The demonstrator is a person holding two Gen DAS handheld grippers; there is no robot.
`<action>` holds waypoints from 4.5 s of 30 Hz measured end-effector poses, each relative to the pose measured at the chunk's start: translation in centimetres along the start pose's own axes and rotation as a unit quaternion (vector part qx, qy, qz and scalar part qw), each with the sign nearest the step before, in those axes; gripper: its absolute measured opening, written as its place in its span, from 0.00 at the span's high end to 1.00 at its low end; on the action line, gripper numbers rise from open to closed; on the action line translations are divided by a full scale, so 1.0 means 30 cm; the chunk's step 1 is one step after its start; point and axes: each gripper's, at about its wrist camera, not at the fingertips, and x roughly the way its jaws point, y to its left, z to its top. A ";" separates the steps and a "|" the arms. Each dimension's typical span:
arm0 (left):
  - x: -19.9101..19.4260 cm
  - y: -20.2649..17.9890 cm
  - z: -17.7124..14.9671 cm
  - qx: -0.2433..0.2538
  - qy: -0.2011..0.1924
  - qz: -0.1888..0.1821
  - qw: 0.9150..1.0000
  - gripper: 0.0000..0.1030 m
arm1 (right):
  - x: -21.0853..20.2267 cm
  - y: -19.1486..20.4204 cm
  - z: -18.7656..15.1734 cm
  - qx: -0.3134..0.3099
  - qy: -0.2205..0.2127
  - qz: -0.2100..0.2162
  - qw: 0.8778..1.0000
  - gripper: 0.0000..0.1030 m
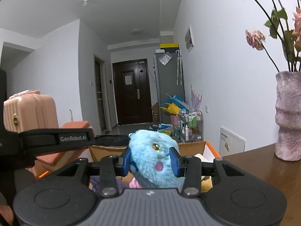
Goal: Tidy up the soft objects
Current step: 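Carry the plush toy and sponge block over the box with both tools, then open both tools to drop the plush toy and sponge block into the box, then withdraw both tools from the box toward the lavender headband, then grasp the clear plastic bag with the left tool while the right tool approaches the lavender headband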
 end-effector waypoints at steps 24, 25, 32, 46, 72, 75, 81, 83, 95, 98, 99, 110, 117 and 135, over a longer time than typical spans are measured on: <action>0.062 -0.065 -0.057 0.049 -0.011 0.030 0.998 0.12 | 0.077 -0.010 -0.005 0.013 0.028 -0.017 0.999 0.53; 0.062 -0.059 -0.058 0.047 -0.010 0.031 0.998 0.10 | 0.078 -0.012 -0.005 0.013 0.029 -0.018 0.999 0.51; 0.075 -0.014 -0.038 0.016 0.003 0.034 0.999 0.00 | 0.074 -0.013 -0.008 0.009 0.026 -0.033 0.999 0.03; 0.058 0.030 -0.031 -0.013 0.005 0.047 0.999 0.00 | 0.070 -0.038 -0.013 0.034 0.032 -0.034 0.998 0.00; -0.261 0.123 -0.061 -0.010 -0.020 0.019 1.000 0.00 | -0.200 -0.011 -0.046 -0.013 -0.011 0.016 1.000 0.00; -0.301 0.144 -0.073 -0.006 -0.017 0.013 1.000 0.00 | -0.242 -0.015 -0.053 -0.020 -0.013 0.017 1.000 0.00; -0.383 0.176 -0.099 0.004 -0.018 0.007 1.000 0.00 | -0.316 -0.031 -0.062 -0.031 -0.016 0.017 0.999 0.00; -0.409 0.183 -0.109 0.008 -0.017 0.008 1.000 0.00 | -0.338 -0.038 -0.067 -0.035 -0.015 0.016 0.999 0.00; -0.542 0.250 -0.167 0.019 -0.002 0.017 1.000 0.00 | -0.491 -0.087 -0.094 -0.043 -0.005 0.005 0.999 0.00; -0.572 0.263 -0.181 0.022 0.005 0.019 1.000 0.00 | -0.537 -0.099 -0.102 -0.046 -0.004 0.003 0.999 0.00; -0.582 0.268 -0.187 0.023 0.007 0.020 1.000 0.00 | -0.549 -0.102 -0.103 -0.047 -0.004 0.002 0.999 0.00; -0.723 0.316 -0.249 0.025 0.028 0.032 0.999 0.00 | -0.694 -0.130 -0.128 -0.054 0.007 -0.004 0.999 0.00; -0.802 0.329 -0.281 0.034 0.035 0.034 0.998 0.00 | -0.766 -0.143 -0.140 -0.058 0.008 -0.008 0.998 0.00; -0.771 0.322 -0.301 0.065 0.067 0.003 0.996 0.00 | -0.757 -0.153 -0.147 -0.059 0.028 -0.018 0.998 0.00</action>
